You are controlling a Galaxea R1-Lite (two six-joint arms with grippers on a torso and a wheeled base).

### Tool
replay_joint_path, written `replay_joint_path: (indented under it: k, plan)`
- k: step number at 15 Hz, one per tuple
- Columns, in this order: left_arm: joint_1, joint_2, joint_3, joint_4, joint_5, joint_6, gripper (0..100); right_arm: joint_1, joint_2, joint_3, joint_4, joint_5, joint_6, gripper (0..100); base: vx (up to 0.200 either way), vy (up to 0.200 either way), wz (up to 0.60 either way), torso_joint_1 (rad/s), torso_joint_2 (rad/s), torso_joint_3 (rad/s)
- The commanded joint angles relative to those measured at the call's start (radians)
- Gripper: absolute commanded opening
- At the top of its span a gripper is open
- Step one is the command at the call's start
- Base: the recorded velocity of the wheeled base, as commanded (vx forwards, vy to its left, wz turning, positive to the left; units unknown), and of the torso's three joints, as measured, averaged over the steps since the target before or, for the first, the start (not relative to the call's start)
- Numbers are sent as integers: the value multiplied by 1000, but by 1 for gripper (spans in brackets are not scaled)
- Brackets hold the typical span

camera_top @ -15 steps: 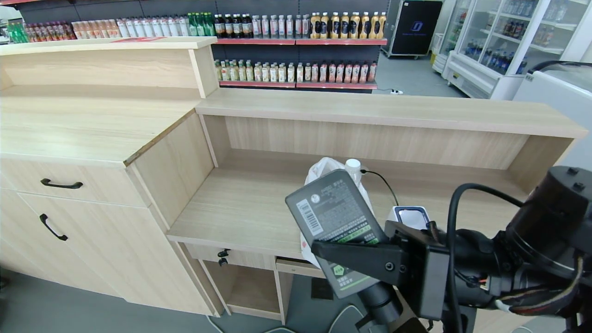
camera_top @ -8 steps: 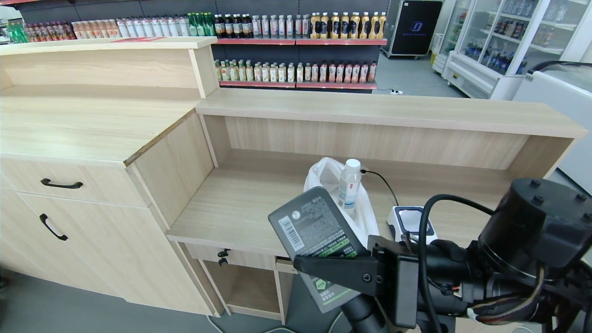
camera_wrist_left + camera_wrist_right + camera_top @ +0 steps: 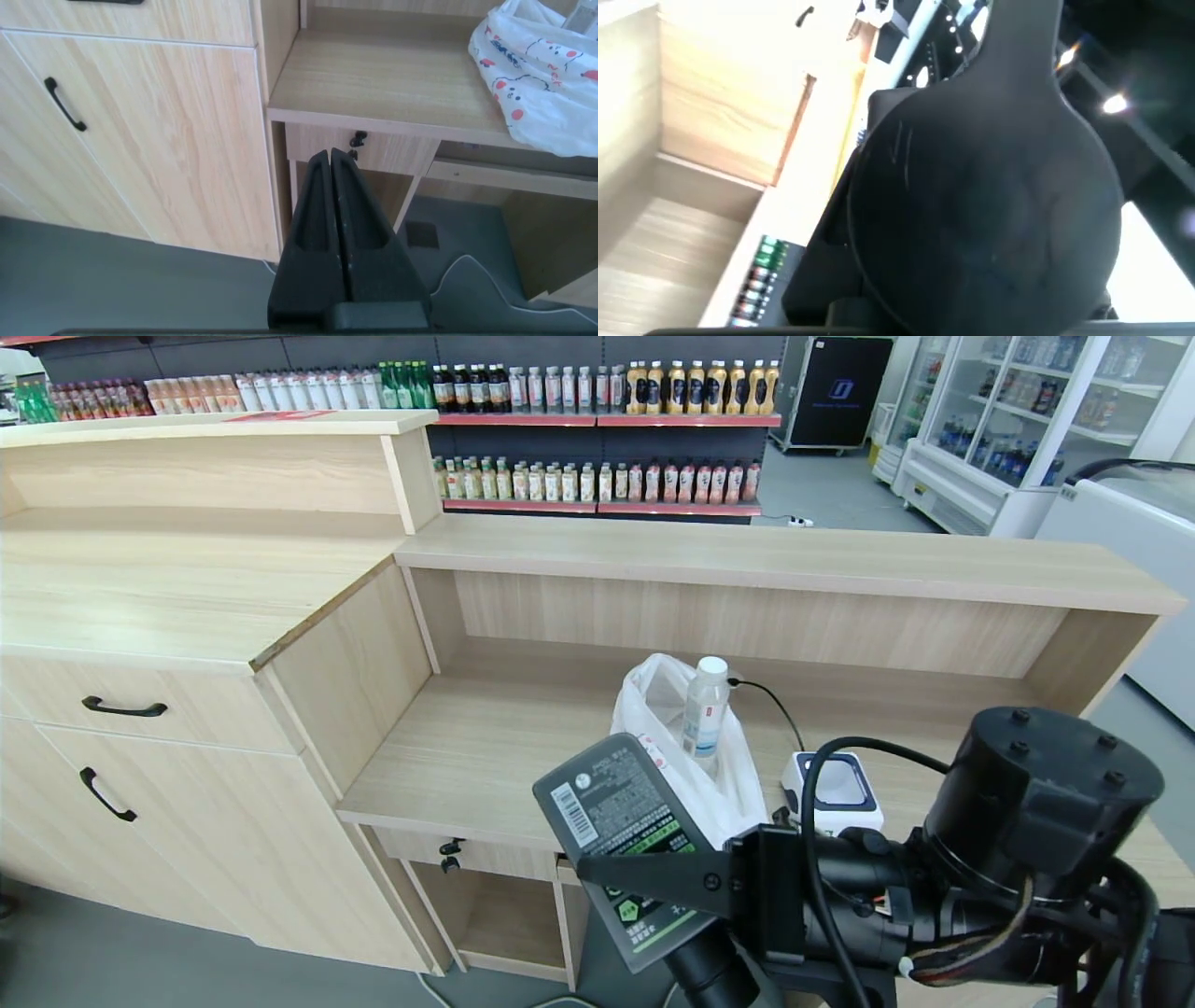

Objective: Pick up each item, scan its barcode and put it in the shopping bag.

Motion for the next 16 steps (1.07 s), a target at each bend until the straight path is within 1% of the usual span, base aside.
replay_joint_path:
  k: [1,5,6,7,8,9,10,11,12,13,14,15,16]
  plan:
    - [0,0,0,0,1,0,0,-2,11,-1,2,3,7,0,0,0,0,0,0,0]
    - [0,0,0,0,1,0,0,-5,-26,7,9,2,20,0,0,0,0,0,0,0]
    - [0,0,0,0,1,0,0,-37,-78,7,60,-6,85,0,0,0,0,0,0,0]
    - [0,0,0,0,1,0,0,-64,-106,9,98,-9,122,0,0,0,0,0,0,0]
    - [0,0,0,0,1,0,0,-188,-229,22,315,-89,287,0,0,0,0,0,0,0]
    - [0,0,0,0,1,0,0,-309,-330,32,473,-135,431,0,0,0,0,0,0,0]
    - [0,0,0,0,1,0,0,-430,-416,38,542,-140,525,0,0,0,0,0,0,0]
    - [0,0,0,0,1,0,0,-605,-506,45,572,-138,629,0,0,0,0,0,0,0]
    - [0,0,0,0,1,0,0,-771,-546,55,572,-129,760,0,0,0,0,0,0,0]
    - [0,0,0,0,1,0,0,-896,-560,62,568,-120,872,0,0,0,0,0,0,0]
    - [0,0,0,0,1,0,0,-1016,-566,64,560,-110,1017,0,0,0,0,0,0,0]
    - [0,0,0,0,1,0,0,-1070,-565,68,560,-110,1163,0,0,0,0,0,0,0]
    - [0,0,0,0,1,0,0,-1104,-557,87,560,-117,1310,0,0,0,0,0,0,0]
